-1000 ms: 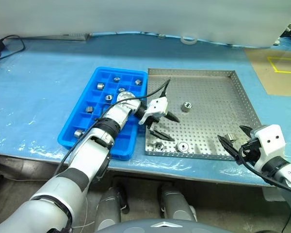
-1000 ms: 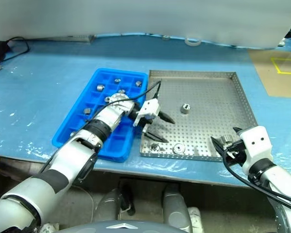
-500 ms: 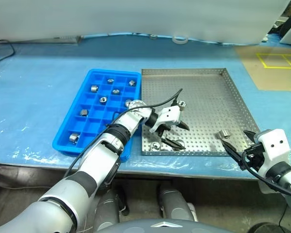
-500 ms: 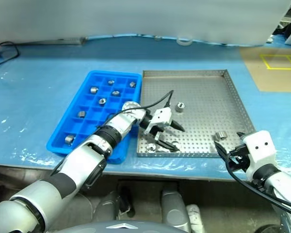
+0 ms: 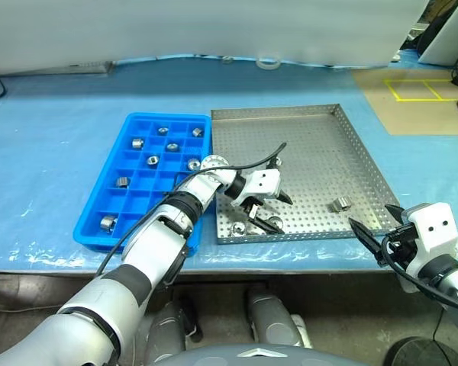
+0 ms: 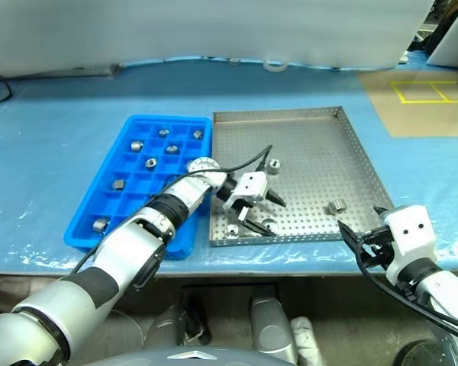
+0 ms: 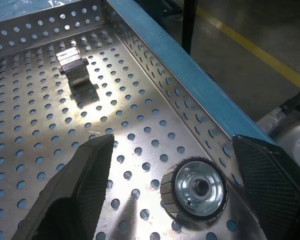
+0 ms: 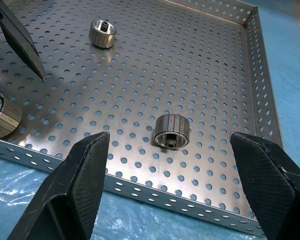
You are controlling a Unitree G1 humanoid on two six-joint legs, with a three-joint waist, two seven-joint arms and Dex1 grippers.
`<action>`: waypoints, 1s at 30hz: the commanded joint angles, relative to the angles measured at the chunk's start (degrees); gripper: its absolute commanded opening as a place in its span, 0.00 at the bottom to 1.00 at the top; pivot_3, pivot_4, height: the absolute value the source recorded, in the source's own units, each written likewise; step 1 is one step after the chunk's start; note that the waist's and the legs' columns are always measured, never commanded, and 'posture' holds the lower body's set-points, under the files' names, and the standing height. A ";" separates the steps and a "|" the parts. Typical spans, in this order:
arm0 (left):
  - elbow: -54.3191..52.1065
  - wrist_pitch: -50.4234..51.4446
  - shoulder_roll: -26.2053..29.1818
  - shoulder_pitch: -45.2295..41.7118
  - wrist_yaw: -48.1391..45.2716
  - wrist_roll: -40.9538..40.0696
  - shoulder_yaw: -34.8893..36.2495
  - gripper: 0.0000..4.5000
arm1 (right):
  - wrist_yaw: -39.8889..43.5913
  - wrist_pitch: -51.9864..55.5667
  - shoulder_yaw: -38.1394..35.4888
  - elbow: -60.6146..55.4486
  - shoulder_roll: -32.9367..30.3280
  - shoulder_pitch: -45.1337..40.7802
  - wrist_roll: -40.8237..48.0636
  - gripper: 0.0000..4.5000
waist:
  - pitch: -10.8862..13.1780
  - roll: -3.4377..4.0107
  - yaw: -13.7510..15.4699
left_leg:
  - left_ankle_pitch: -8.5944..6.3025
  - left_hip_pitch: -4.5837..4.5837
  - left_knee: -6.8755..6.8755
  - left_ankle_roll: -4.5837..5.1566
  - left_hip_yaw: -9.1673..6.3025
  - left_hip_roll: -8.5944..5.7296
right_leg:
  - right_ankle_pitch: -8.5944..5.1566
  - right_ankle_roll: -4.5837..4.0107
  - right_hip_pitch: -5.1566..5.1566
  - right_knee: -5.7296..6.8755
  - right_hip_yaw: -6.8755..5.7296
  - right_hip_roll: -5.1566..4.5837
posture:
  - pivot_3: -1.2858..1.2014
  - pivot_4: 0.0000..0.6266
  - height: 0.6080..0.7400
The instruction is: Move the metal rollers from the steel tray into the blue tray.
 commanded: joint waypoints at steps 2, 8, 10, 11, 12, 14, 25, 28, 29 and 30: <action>1.55 2.48 0.49 -2.34 -0.87 -2.14 3.56 0.89 | -0.09 -0.20 -2.23 -2.23 -0.61 0.54 0.21 0.90 | 0.01 0.00 -0.93 | -0.04 -0.07 0.00 0.07 0.00 -0.05 | 0.00 0.00 0.00 -0.13 0.00 -0.01 | 0.23 0.24 1.00; 1.99 2.32 2.29 -2.74 -1.79 -2.80 6.21 0.89 | -0.06 -0.44 -1.82 -1.68 -1.00 0.38 -0.02 0.90 | 0.01 0.01 -1.61 | -0.24 -0.11 -0.01 0.39 0.02 -0.46 | 0.03 0.00 0.00 -0.14 -0.09 -0.53 | 0.24 0.24 1.00; 2.28 1.73 2.86 -2.20 -1.83 -1.85 5.80 0.89 | -0.08 -0.57 -1.54 -1.32 -1.19 0.23 -0.32 0.90 | 0.01 0.01 -1.99 | -0.30 -0.18 -0.02 0.48 0.02 -0.59 | 0.03 0.00 -0.01 -0.15 -0.17 -0.64 | 0.24 0.24 1.00; 2.30 1.65 2.94 -2.03 -2.01 -1.62 5.65 0.89 | -0.07 -0.60 -1.49 -1.22 -1.24 0.18 -0.38 0.90 | 0.01 0.01 -2.10 | -0.35 -0.22 -0.02 0.55 0.02 -0.64 | 0.03 0.00 -0.02 -0.19 -0.20 -0.69 | 0.24 0.24 1.00; 2.09 1.30 2.93 -1.54 -2.44 -1.41 5.33 0.89 | -0.09 -0.56 -1.37 -1.23 -1.25 0.08 -0.36 0.90 | 0.01 0.01 -2.25 | -0.38 -0.23 -0.02 0.60 0.01 -0.68 | 0.03 0.00 0.00 -0.21 -0.21 -0.72 | 0.24 0.24 1.00; 1.65 0.69 2.71 -0.63 -3.17 -1.09 4.76 0.89 | -0.12 -0.48 -1.18 -1.32 -1.19 -0.06 -0.30 0.90 | 0.01 0.01 -2.44 | -0.42 -0.24 -0.01 0.68 0.02 -0.77 | 0.03 0.00 0.02 -0.25 -0.22 -0.80 | 0.24 0.24 1.00; 2.09 -1.69 1.32 2.27 -2.07 2.39 1.95 0.89 | -0.30 -0.51 -1.11 -1.24 -1.23 -0.07 -0.96 0.90 | 0.02 -0.01 -2.90 | -0.48 -0.19 0.11 0.75 0.02 -0.87 | 0.02 0.01 0.14 -0.28 -0.19 -0.88 | 0.24 0.24 1.00; 1.77 -2.40 0.75 3.34 -1.82 3.24 1.16 0.89 | -0.47 -0.60 -0.69 -1.18 -1.13 -0.09 -1.37 0.90 | 0.02 -0.01 -3.09 | -0.48 -0.21 0.09 0.76 0.02 -0.87 | 0.02 0.01 0.13 -0.30 -0.20 -0.88 | 0.24 0.24 1.00; 1.58 -2.25 0.47 3.56 -1.82 3.30 1.07 0.89 | -0.48 -0.59 -0.59 -1.16 -1.12 -0.15 -1.43 0.90 | 0.02 0.00 -3.12 | -0.49 -0.21 0.07 0.76 0.02 -0.87 | 0.02 0.01 0.13 -0.32 -0.21 -0.88 | 0.24 0.24 1.00; 1.47 -2.18 0.28 3.73 -1.79 3.43 0.95 0.89 | -0.47 -0.57 -0.50 -1.15 -1.13 -0.17 -1.54 0.90 | 0.02 0.00 -3.13 | -0.50 -0.22 0.07 0.77 0.02 -0.87 | 0.01 0.01 0.13 -0.33 -0.22 -0.88 | 0.24 0.24 1.00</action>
